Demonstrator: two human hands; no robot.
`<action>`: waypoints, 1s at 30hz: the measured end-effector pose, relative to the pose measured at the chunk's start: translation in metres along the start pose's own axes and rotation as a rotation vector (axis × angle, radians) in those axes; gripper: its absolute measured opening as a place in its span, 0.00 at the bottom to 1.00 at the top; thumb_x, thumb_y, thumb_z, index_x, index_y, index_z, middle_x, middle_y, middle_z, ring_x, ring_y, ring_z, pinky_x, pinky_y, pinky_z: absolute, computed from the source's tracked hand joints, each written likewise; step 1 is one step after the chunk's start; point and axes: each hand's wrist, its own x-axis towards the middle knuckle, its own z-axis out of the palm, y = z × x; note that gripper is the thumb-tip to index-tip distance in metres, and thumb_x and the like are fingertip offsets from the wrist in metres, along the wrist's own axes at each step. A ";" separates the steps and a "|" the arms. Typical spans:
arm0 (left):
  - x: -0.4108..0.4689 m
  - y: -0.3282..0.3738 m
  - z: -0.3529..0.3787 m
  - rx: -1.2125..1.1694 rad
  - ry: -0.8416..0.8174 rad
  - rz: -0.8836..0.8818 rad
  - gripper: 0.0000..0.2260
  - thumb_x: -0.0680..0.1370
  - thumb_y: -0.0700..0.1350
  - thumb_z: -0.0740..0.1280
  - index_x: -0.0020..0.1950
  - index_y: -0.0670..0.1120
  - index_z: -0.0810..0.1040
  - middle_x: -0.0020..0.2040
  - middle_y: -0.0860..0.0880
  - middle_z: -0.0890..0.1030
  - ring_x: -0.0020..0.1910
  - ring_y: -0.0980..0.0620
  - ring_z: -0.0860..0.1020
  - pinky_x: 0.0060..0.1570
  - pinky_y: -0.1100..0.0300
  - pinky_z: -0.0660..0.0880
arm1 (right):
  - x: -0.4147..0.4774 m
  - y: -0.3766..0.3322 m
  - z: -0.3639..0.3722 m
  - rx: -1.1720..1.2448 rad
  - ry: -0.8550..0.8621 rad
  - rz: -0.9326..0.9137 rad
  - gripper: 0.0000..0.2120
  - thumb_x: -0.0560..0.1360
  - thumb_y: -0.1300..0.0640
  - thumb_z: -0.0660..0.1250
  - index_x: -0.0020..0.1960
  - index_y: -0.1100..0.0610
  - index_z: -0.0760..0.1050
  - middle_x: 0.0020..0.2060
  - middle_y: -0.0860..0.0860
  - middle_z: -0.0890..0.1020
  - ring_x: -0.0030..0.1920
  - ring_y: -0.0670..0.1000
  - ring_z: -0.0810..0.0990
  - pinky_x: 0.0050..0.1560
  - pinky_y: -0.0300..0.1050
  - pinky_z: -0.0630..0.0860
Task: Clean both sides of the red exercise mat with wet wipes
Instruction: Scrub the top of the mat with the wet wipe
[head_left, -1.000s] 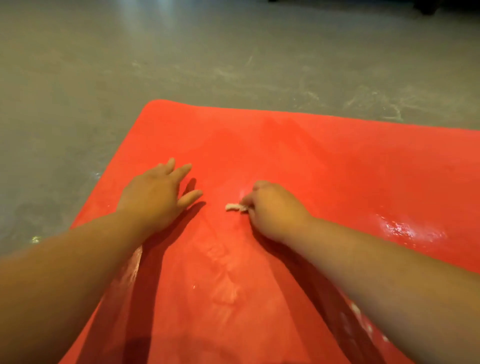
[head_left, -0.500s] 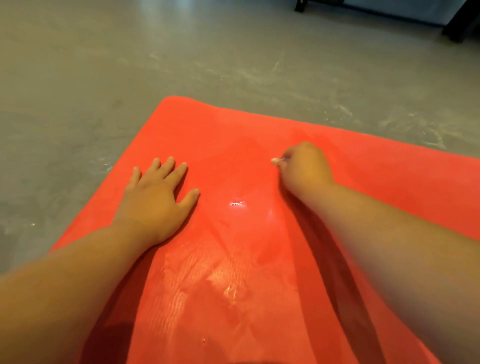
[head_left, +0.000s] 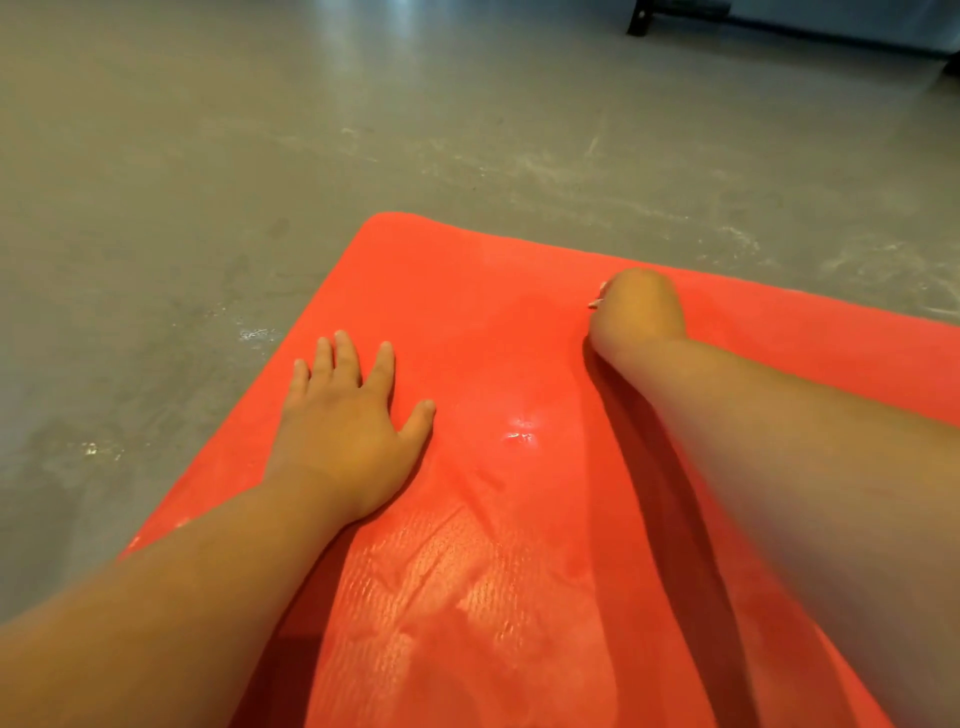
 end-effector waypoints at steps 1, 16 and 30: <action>0.000 0.000 0.000 -0.005 -0.005 -0.001 0.34 0.78 0.65 0.46 0.79 0.49 0.48 0.78 0.38 0.47 0.78 0.41 0.45 0.75 0.46 0.44 | -0.005 -0.015 0.000 0.002 0.004 -0.055 0.12 0.76 0.65 0.60 0.54 0.65 0.80 0.53 0.63 0.81 0.56 0.61 0.78 0.55 0.50 0.74; 0.002 -0.001 0.002 -0.027 0.032 -0.017 0.37 0.73 0.64 0.41 0.79 0.46 0.50 0.78 0.39 0.49 0.78 0.43 0.47 0.75 0.48 0.44 | -0.009 -0.076 0.004 0.023 -0.037 -0.219 0.12 0.77 0.63 0.60 0.56 0.63 0.79 0.55 0.62 0.80 0.57 0.60 0.78 0.56 0.50 0.73; 0.000 0.001 0.000 -0.035 0.018 -0.015 0.37 0.73 0.63 0.40 0.79 0.46 0.49 0.78 0.39 0.48 0.78 0.43 0.46 0.75 0.48 0.43 | -0.014 -0.055 0.012 0.170 0.005 -0.136 0.13 0.76 0.62 0.61 0.55 0.62 0.81 0.53 0.61 0.81 0.55 0.59 0.79 0.55 0.48 0.74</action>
